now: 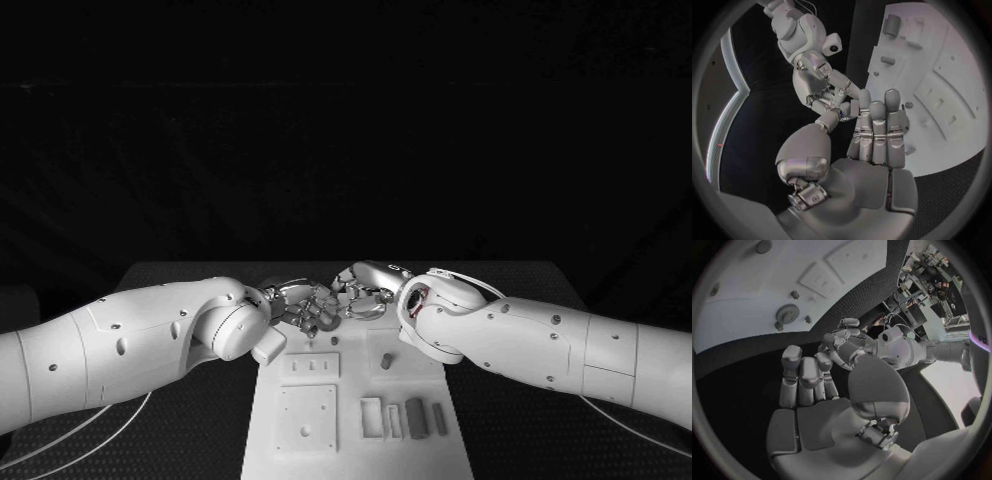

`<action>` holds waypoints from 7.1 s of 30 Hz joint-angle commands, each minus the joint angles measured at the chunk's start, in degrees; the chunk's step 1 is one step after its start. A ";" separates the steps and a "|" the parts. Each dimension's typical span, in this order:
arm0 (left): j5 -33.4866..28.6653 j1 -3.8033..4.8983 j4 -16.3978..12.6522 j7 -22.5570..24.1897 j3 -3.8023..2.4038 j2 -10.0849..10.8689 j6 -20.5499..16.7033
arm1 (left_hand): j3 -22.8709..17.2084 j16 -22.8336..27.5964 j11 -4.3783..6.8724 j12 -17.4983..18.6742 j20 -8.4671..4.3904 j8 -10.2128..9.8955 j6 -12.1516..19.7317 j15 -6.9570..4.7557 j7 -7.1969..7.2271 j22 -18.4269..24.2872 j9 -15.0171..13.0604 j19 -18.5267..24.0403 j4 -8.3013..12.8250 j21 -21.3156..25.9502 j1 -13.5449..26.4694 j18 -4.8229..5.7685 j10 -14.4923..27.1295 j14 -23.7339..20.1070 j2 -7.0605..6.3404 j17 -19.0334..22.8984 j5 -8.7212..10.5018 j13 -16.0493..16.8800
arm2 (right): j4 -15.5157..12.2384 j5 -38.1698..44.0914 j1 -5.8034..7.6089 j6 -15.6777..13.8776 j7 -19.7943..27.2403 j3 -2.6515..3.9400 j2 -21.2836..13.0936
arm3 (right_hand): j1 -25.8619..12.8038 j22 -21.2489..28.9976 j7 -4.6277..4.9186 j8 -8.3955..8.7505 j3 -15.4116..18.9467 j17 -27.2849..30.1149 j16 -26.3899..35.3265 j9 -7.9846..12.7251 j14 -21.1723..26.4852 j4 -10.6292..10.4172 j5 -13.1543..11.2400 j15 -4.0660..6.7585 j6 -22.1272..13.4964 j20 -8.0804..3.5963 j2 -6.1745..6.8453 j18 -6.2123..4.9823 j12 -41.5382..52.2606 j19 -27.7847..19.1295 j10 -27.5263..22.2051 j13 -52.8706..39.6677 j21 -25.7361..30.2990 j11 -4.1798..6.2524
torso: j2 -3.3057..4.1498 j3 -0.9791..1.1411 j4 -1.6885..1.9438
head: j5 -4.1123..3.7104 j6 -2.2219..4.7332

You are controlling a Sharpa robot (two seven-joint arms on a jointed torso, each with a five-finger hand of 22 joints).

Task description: Assemble the parts on the task board

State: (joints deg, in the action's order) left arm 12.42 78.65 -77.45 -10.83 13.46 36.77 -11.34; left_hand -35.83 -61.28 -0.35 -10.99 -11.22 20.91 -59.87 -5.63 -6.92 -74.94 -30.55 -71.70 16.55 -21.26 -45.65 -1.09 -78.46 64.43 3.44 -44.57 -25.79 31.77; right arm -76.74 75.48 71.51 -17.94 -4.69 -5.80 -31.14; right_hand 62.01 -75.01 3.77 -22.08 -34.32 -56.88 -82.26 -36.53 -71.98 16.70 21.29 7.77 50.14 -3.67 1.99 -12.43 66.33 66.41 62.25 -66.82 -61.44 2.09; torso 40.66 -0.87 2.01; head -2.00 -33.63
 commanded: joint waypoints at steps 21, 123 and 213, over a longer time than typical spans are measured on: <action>6.74 0.36 0.51 -0.18 -0.40 0.24 1.52 | -0.89 -1.09 0.46 -1.23 -0.35 0.62 -3.23 -0.43 2.72 -1.44 -0.19 -0.18 -0.43 -1.24 -1.10 -1.14 0.18 0.16 -0.78 0.36 2.02 0.57 | 2.36 -7.24 -0.75 -1.64 1.90 -0.34 -0.95 | -4.77 -0.34 3.27 5.53 2.28 2.43 2.64 1.25 4.52 -0.39 0.13 -2.26 1.80 0.75 4.20 -2.57 -3.38 -2.79 -4.04 1.69 1.81 -2.82 | -0.03 -0.04 0.05 | 0.00 -0.09; 45.11 -4.77 4.45 -20.09 0.18 -5.09 9.86 | -0.11 -11.39 3.28 -10.14 -2.94 4.02 -5.96 -3.45 4.75 -1.42 -4.77 -2.48 -3.63 -15.93 -1.82 -2.03 -1.24 5.66 -1.45 4.21 9.17 3.91 | 15.52 -28.42 2.34 -3.81 14.72 3.57 -4.00 | -5.05 -0.64 5.44 8.31 4.61 3.12 2.71 2.56 7.28 -1.08 0.26 -4.36 -1.82 2.80 2.40 -2.57 -2.10 -5.25 -6.67 2.67 2.95 -4.87 | 0.04 -0.04 0.02 | -0.42 -2.96; 50.14 -5.43 4.94 -20.57 0.17 -6.27 12.77 | -0.09 -13.25 3.67 -12.39 -3.33 3.11 -5.49 -3.85 4.60 -1.22 -5.58 -2.49 -4.67 -18.27 -2.01 -1.87 -1.24 6.25 -3.23 6.16 12.65 3.39 | 15.44 -28.26 2.32 -2.58 14.63 3.57 -4.02 | -5.43 -0.70 5.48 8.43 4.77 3.28 2.51 2.66 7.40 -1.16 0.25 -4.40 -1.80 2.88 2.15 -2.57 -1.77 -5.29 -6.81 3.04 2.95 -4.91 | 0.01 -0.03 0.03 | -0.94 -3.31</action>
State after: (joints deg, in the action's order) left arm 62.19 73.31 -72.51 -31.26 13.58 30.66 0.20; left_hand -35.98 -74.32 3.03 -23.02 -13.99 24.17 -62.05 -7.89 -4.80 -74.95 -36.04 -74.22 12.08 -39.26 -47.90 -1.07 -80.02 68.93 1.06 -38.47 -13.47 35.24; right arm -61.20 47.09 73.81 -21.25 9.59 -2.27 -35.17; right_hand 56.65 -75.01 8.78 -13.96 -29.81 -53.65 -79.55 -33.95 -65.10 15.65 21.30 3.38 48.48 -0.81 4.59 -12.71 64.33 61.27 55.91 -63.83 -58.78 -2.87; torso 40.67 -0.90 2.03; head -2.96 -36.94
